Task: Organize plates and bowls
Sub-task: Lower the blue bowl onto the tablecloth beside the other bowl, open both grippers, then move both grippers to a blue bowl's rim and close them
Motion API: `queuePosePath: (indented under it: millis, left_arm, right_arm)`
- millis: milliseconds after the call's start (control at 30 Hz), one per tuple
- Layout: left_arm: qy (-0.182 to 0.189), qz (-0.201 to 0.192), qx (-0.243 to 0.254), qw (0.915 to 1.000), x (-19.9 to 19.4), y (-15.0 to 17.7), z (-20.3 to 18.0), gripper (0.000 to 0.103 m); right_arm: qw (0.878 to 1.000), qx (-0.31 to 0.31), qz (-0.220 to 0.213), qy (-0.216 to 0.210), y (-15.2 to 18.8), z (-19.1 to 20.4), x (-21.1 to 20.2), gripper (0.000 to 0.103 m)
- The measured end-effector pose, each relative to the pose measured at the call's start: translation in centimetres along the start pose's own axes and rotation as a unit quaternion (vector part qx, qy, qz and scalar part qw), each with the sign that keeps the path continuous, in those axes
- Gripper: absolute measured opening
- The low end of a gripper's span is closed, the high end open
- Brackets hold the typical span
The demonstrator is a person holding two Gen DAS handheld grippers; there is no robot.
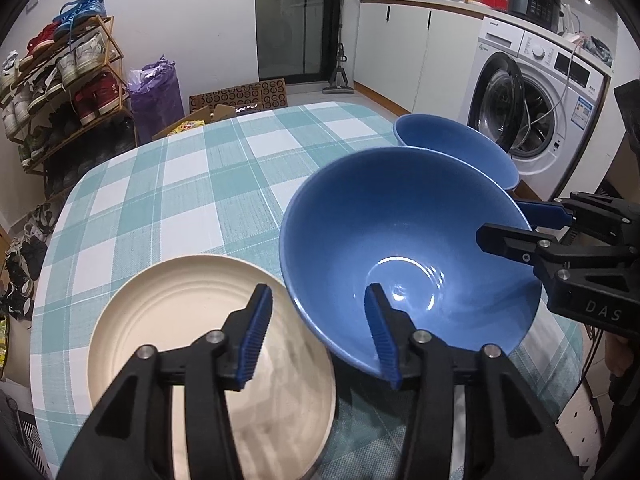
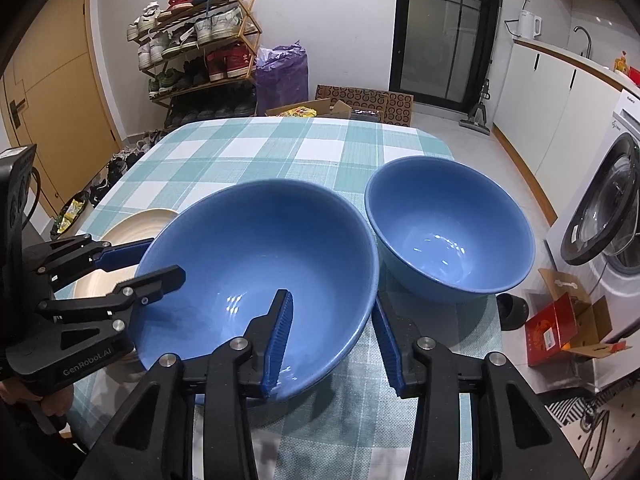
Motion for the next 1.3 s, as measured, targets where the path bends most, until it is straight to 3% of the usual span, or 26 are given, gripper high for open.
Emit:
queuePosePath:
  millis: [167,233,300,367,467,533,700,1300]
  left_arm:
    - [0.005,-0.001,-0.004,1.0,-0.4,-0.2,0.3,0.055]
    - [0.007,-0.001,-0.011,0.9999,-0.6,-0.4,0.7,0.056]
    - [0.006,-0.004,-0.015,0.9999,-0.8,-0.5,0.9,0.065]
    - [0.007,-0.009,-0.021,0.9997,-1.0,-0.8,1.1,0.083]
    - [0.016,-0.023,-0.026,0.9993,-1.4,-1.2,1.2,0.095]
    - [0.02,-0.03,-0.029,0.9989,-1.6,-1.7,1.4,0.101]
    - [0.042,-0.05,-0.044,0.9969,-1.9,-2.9,1.7,0.103]
    - [0.033,-0.047,-0.017,0.9982,-0.1,-8.0,2.3,0.103]
  right_arm:
    - [1.0,0.008,-0.009,-0.019,-0.2,-0.3,-0.8,0.056]
    - [0.999,0.011,-0.016,-0.028,-0.4,-0.4,-1.3,0.066]
    - [0.999,0.015,-0.025,-0.033,-0.7,-0.7,-1.8,0.072]
    - [0.998,0.024,-0.034,-0.039,-1.0,-1.0,-2.4,0.081]
    - [0.997,0.035,-0.04,-0.052,-1.4,-1.3,-3.0,0.088]
    - [0.996,0.043,-0.046,-0.062,-1.6,-1.4,-3.3,0.101]
    - [0.994,0.056,-0.068,-0.066,-2.2,-2.1,-4.3,0.102]
    - [0.994,0.091,-0.059,-0.021,-5.8,-5.3,-3.9,0.102]
Point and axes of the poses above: each gripper's, at about its wrist camera, not at the fingertips, and x roughly the way its jaws point, z to its left, y to its underside, the point moved 5 cm from there along x, roughly the way its jaws point, and after that the axes turned 11 degrees about x, right-handed, at the moved point
